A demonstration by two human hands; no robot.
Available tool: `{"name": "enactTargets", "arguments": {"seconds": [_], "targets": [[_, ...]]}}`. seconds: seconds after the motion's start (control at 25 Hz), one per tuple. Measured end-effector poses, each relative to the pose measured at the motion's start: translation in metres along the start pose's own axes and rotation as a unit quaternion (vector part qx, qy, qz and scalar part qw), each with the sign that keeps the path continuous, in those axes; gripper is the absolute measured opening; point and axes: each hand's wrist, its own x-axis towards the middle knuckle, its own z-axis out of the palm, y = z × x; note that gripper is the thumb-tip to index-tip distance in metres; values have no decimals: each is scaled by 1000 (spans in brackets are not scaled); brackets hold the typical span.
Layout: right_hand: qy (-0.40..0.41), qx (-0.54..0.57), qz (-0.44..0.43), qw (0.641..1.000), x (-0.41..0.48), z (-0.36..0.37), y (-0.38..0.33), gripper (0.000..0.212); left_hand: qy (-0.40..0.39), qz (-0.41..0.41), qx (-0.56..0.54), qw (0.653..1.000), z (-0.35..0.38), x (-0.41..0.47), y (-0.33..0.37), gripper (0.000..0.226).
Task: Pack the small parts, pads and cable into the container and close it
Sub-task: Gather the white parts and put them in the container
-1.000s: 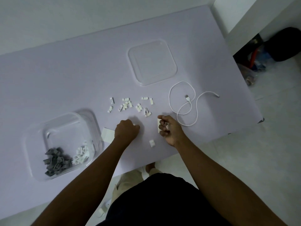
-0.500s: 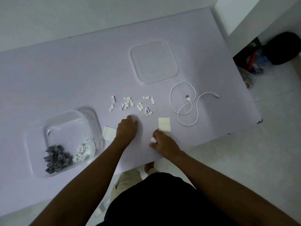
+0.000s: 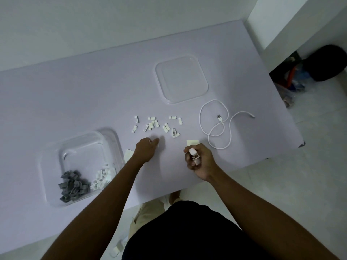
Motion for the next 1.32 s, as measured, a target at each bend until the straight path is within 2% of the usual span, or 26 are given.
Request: {"name": "enactTargets", "arguments": {"seconds": [0.08, 0.16, 0.2, 0.32, 0.4, 0.52, 0.56, 0.6, 0.64, 0.68, 0.72, 0.76, 0.84, 0.92, 1.0, 1.08, 1.2, 1.32], "targets": [[20, -26, -23, 999, 8, 11, -5, 28, 2, 2, -20, 1000, -7, -3, 1, 52], [91, -117, -66, 987, 19, 23, -18, 32, 8, 11, -30, 999, -16, -5, 7, 48], [131, -183, -103, 969, 28, 26, -25, 30, 11, 15, -39, 999, -21, -7, 12, 46], [201, -411, -189, 869, 57, 37, -37, 39, 19, 20, -82, 996, -34, -18, 16, 43], [216, -524, -187, 802, 71, 46, -31, 44, 26, 16, -92, 995, -43, -25, 11, 42], [231, -622, -179, 727, 82, 51, -22, 29, 34, 15, -95, 995, -56, -34, 6, 42], [238, -619, -184, 725, 82, 52, -21, 23, 36, 20, -89, 995, -60, -37, 5, 41], [240, -580, -183, 757, 83, 55, -20, 19, 41, 24, -87, 995, -66, -41, 1, 41], [223, -495, -163, 824, 80, 63, -18, 17, 49, 26, -88, 995, -72, -45, -5, 41], [183, -372, -126, 901, 75, 75, -16, 16, 59, 27, -91, 994, -80, -49, -13, 41], [121, -236, -82, 961, 67, 89, -13, 14, 67, 25, -95, 993, -90, -52, -20, 41], [58, -104, -40, 992, 58, 103, -12, 13, 71, 22, -103, 992, -100, -55, -26, 41], [-59, 77, 11, 995, 45, 122, -12, 14, 67, 1, -134, 989, -118, -58, -38, 40], [-169, 151, 43, 973, 42, 137, -7, 10, 57, -31, -177, 982, -130, -58, -55, 37], [-238, 154, 70, 956, 41, 159, 4, 3, 62, -48, -163, 984, -142, -55, -78, 39], [-273, 140, 104, 946, 42, 180, 13, 16, 72, -44, -63, 994, -148, -50, -101, 42], [-305, 122, 135, 935, 45, 207, 33, 18, 42, -29, 83, 995, -145, -50, -136, 43], [-316, 96, 152, 931, 47, 224, 51, 19, -6, -18, 107, 994, -136, -53, -165, 41]]}}
